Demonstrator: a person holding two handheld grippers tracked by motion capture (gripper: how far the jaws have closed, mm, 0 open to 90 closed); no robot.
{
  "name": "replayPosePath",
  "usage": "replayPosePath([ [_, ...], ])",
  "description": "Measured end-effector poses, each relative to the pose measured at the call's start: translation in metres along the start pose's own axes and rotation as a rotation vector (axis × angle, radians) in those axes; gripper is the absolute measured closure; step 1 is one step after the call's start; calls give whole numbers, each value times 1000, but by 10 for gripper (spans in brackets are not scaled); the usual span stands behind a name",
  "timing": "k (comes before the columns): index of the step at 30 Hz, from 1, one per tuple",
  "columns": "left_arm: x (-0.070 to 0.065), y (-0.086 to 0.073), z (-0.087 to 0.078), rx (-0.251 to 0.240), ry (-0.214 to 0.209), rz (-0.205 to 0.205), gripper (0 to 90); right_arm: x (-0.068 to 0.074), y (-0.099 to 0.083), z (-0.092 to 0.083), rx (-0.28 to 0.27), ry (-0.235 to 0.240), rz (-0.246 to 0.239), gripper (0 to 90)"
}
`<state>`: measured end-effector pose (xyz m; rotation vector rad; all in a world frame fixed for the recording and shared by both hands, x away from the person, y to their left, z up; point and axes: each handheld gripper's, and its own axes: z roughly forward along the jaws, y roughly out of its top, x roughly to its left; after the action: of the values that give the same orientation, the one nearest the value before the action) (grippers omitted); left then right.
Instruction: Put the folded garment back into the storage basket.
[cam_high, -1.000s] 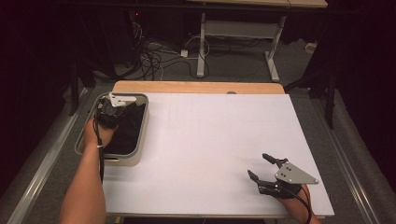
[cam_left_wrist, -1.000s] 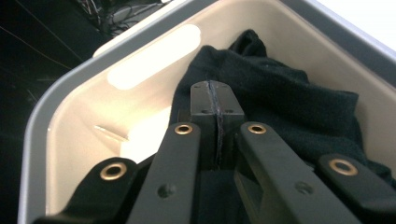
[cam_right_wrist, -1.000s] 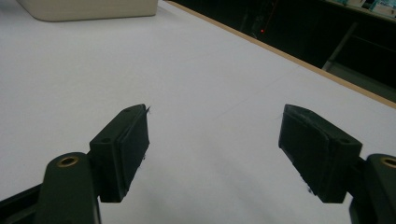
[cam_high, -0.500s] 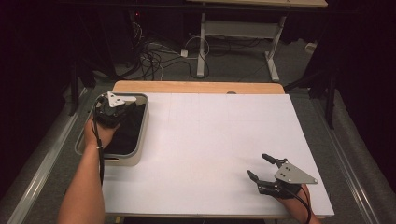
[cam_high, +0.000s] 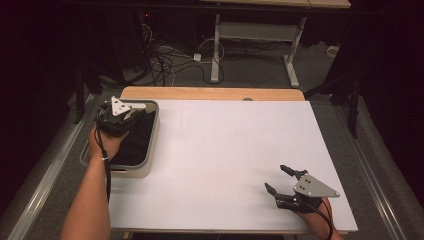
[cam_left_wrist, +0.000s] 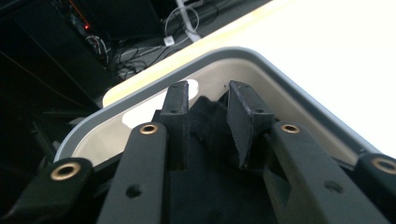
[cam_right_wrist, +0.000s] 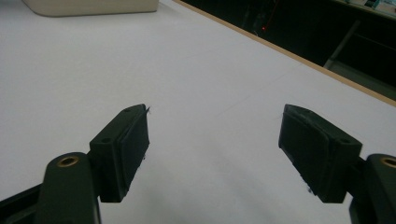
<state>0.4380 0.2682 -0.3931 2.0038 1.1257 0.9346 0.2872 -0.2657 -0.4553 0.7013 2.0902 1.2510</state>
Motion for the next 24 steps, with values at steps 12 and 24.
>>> replayPosePath([
  [12,-5,3,-6,-39,10,20,494,0,0,0,-5,-12,5,230],
  [24,-14,8,-14,-93,42,17,283,1,0,1,-2,-6,3,224],
])
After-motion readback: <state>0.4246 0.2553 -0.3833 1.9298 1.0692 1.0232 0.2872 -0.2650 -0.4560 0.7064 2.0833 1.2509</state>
